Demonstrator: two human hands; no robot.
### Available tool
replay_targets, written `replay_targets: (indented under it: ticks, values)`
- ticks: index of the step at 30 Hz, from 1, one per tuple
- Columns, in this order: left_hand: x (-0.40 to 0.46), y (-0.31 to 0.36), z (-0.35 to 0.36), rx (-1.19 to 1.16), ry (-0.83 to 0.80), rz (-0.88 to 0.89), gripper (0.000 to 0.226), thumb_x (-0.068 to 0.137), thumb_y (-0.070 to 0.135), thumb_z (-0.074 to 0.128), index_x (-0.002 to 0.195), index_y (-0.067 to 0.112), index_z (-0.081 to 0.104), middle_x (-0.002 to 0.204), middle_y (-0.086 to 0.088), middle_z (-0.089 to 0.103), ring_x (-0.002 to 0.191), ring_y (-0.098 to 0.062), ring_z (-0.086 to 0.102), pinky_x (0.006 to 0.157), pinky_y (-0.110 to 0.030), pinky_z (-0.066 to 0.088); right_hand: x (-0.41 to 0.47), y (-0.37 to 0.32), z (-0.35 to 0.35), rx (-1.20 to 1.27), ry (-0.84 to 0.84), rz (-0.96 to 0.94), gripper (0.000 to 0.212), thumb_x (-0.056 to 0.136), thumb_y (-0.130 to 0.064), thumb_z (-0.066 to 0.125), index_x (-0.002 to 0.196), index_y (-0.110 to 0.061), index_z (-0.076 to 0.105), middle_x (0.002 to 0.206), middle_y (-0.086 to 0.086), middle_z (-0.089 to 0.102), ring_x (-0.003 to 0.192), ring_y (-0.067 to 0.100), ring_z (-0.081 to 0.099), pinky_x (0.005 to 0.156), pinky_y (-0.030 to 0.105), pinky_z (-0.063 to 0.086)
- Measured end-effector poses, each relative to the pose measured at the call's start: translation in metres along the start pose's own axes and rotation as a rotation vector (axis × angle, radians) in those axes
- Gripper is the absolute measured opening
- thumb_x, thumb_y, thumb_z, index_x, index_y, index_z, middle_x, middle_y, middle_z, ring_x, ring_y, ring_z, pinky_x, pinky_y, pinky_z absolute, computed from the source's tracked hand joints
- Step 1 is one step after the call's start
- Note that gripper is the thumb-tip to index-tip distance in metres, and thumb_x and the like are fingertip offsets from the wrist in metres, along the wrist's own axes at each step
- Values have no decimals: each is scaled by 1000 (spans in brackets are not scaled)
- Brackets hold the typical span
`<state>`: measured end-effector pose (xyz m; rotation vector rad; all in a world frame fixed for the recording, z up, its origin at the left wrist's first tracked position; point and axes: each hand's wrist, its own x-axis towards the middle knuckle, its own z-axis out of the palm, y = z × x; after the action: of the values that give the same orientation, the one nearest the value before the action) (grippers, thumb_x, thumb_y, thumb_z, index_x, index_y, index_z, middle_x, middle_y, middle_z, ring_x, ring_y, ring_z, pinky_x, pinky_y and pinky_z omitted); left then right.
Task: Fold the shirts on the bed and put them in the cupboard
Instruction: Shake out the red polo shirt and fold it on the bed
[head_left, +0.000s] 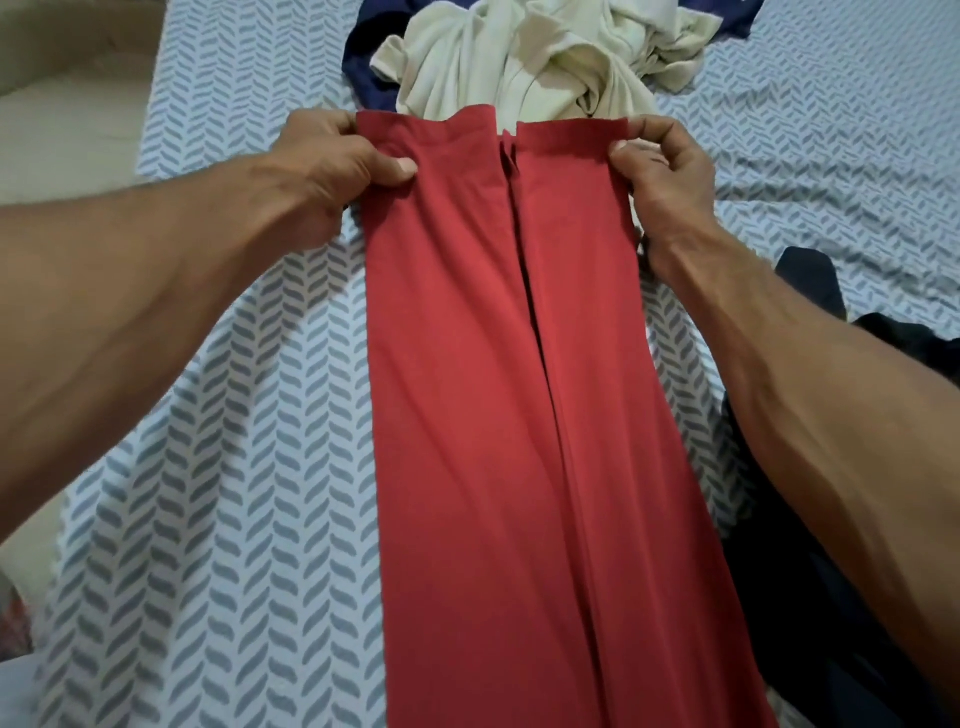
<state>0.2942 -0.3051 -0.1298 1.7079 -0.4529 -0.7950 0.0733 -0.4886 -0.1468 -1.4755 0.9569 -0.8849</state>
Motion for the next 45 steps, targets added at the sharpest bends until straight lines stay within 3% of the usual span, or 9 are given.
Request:
replay_targets:
  ticks: [6, 11, 18, 24, 28, 30, 33, 37, 45]
  values:
    - [-33, 19, -9, -124, 95, -38, 31, 69, -1, 87, 77, 16, 62, 83, -10, 71, 68, -14, 68, 60, -28, 59, -28, -31, -14, 28, -44, 163, 15, 83, -4, 73, 84, -19, 72, 74, -4, 71, 68, 7, 64, 59, 23, 51]
    - [-90, 44, -13, 95, -72, 207, 33, 69, -5, 86, 73, 13, 58, 69, -5, 63, 59, -8, 63, 61, -24, 53, -70, -81, -45, -225, -153, -5, 24, 84, 5, 68, 77, -17, 66, 68, -16, 71, 71, -1, 66, 74, 17, 51]
    - [-200, 21, -41, 623, -135, 386, 20, 66, 23, 85, 70, 23, 66, 70, 7, 69, 69, -9, 64, 73, -31, 51, -173, -107, -103, -757, -295, -212, 11, 70, -37, 66, 80, -34, 69, 84, -39, 63, 89, 0, 57, 104, 49, 42]
    - [-287, -38, -42, 861, -432, 403, 29, 61, 34, 75, 86, 40, 62, 82, 18, 65, 84, 2, 59, 76, -20, 45, -247, -62, -162, -974, -581, -120, 18, 62, -47, 58, 78, -40, 64, 90, -16, 67, 96, 5, 54, 95, 53, 41]
    - [-274, -53, -42, 653, -301, 173, 58, 60, 39, 77, 114, 27, 58, 95, 0, 64, 77, -6, 60, 78, -31, 51, -237, -40, -161, -627, -517, 21, 15, 78, -31, 74, 91, -28, 68, 89, -10, 70, 85, 10, 65, 88, 38, 51]
    - [-252, -53, -37, 500, -131, 59, 61, 71, 45, 76, 124, 25, 56, 99, -6, 65, 87, -18, 65, 83, -39, 52, -217, -32, -144, -357, -390, 174, 13, 88, -15, 74, 99, -18, 69, 90, -2, 72, 84, 14, 66, 82, 32, 52]
    - [-218, -56, -26, 441, -2, -74, 50, 92, 39, 69, 136, 21, 54, 120, -6, 64, 109, -24, 63, 92, -37, 49, -186, -15, -114, -221, -282, 345, 20, 88, -24, 76, 106, -15, 72, 98, 0, 74, 92, 15, 68, 88, 34, 53]
    - [-194, -56, -16, 384, 60, -59, 27, 91, 34, 73, 113, 19, 68, 104, 2, 69, 94, -12, 65, 78, -23, 47, -157, -8, -83, -278, -245, 421, 23, 75, -31, 82, 94, -18, 77, 91, 1, 76, 85, 17, 67, 84, 36, 54]
    - [-185, -44, -15, 402, -91, -70, 9, 84, 15, 80, 88, 16, 73, 79, -4, 67, 74, -14, 63, 69, -29, 52, -149, -20, -78, -350, -356, 461, 14, 81, -12, 80, 79, -18, 68, 66, -5, 67, 61, 8, 59, 70, 29, 50]
